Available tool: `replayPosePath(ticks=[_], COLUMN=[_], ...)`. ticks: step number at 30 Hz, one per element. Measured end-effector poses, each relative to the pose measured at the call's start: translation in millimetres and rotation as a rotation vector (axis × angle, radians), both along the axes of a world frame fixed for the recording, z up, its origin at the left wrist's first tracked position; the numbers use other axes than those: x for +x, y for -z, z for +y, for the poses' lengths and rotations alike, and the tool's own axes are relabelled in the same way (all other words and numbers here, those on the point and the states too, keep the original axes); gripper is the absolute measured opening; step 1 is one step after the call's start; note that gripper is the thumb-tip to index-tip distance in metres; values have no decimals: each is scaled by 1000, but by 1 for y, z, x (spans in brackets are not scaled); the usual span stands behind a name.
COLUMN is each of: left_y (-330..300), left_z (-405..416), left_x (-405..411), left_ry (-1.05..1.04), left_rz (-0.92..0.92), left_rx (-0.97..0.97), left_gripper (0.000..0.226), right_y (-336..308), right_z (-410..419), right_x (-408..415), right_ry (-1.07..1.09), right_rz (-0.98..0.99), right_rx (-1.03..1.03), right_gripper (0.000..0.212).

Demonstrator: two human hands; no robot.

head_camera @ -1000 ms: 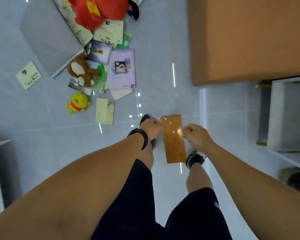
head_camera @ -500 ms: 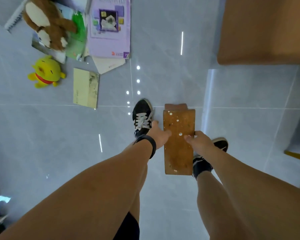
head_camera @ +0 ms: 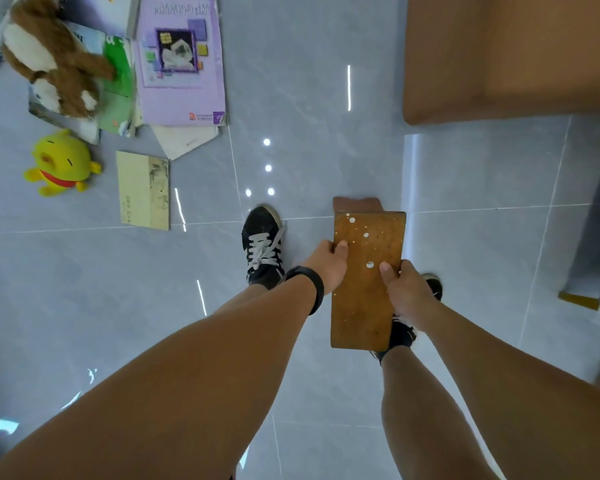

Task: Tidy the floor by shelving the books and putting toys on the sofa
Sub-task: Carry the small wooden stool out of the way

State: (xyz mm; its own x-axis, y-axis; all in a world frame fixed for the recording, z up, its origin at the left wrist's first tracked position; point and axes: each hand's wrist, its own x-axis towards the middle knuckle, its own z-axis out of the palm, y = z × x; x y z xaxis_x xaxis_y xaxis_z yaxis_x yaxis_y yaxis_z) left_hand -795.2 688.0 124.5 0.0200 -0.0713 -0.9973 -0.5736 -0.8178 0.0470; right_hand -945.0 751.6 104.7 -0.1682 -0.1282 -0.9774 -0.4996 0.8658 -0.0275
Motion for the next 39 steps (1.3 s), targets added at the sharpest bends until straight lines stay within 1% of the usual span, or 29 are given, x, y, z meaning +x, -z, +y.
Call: replayPosePath(ticks=[4,7,10,12,15,18,20,22,24,26,28,31,33,36,39], left_y=[0,2,0,-14,-43,-74,-87,-93,-96,-102,-116,-140,-154,-181,-204], left_z=[-10,-11,-7,-3,3,6,4,1,-2,-9,-22,-42,-52,-70,-80], left_x=[-49,-81,-103,-106,-93,-70,-50,-30,-8,9,23,49,70,114,170], left_ry=[-19,2,16,74,258,436,537,599,627,635,622,577,542,440,227], left_rz=[74,135,215,284,349,355,358,336,264,220,200,175,176,200,142], left_rx=[4,14,69,120,148,118,70,49,29,-19,-67,-173,-216,-227,-236], left_gripper=[47,44,50,52,46,44,45,45,47,46,44,40,39,39,35], right_y=[4,5,3,-3,-18,-33,-40,-49,-65,-83,-106,-144,-167,-204,-240], right_z=[-2,-4,-1,1,1,-10,-19,-30,-40,-50,-62,-79,-90,-113,-152], right_x=[-45,-78,-101,-108,-107,-95,-78,-58,-32,-6,23,68,95,138,188], right_ry=[94,101,112,127,127,133,93,41,40,72,73,14,-61,-170,-222], right_rz=[126,215,295,320,299,305,337,411,446,416,320,150,88,33,4], right_rx=[-52,-82,-83,-68,-36,-11,-24,-56,-107,-196,-273,-356,-380,-383,-399], right_gripper=[56,56,54,51,57,66,66,61,62,60,53,49,47,44,41])
